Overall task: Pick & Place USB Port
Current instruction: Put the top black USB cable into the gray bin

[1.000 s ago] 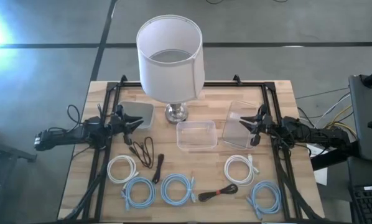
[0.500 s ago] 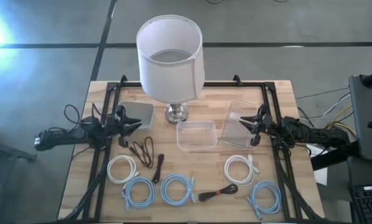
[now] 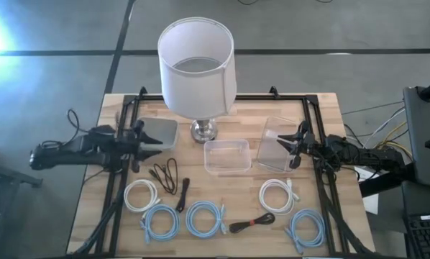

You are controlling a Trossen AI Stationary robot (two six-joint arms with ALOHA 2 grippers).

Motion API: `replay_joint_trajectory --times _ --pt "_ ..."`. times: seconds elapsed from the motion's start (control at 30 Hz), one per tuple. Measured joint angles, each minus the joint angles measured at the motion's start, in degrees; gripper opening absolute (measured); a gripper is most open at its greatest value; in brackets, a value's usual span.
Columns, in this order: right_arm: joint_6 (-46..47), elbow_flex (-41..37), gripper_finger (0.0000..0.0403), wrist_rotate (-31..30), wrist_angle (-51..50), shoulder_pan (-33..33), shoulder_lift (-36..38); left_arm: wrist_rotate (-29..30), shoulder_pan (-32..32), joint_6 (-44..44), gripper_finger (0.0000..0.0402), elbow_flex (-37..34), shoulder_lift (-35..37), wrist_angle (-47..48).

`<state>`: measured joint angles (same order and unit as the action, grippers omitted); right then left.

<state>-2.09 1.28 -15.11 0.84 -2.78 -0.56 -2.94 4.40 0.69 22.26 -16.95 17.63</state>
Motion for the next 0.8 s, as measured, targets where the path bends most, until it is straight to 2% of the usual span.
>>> replay_joint_trajectory --times 0.2,0.33,0.53,0.8 --pt "0.19 0.01 0.0069 -0.01 0.01 0.02 0.0 -0.43 -0.13 1.14 0.0174 9.24 -11.46 15.94" --pt "0.92 0.01 0.0075 0.02 0.01 0.02 -0.01 -3.74 -0.27 3.18 0.0172 10.84 -16.54 17.18" --pt "3.95 -0.01 0.0084 0.02 1.23 0.0 -0.02 -6.43 -1.65 1.9 0.017 9.67 -22.53 16.29" --pt "-0.44 -0.01 0.0097 -1.35 9.45 -0.01 0.02 -9.22 -8.75 -4.92 0.0158 9.29 -30.35 15.51"
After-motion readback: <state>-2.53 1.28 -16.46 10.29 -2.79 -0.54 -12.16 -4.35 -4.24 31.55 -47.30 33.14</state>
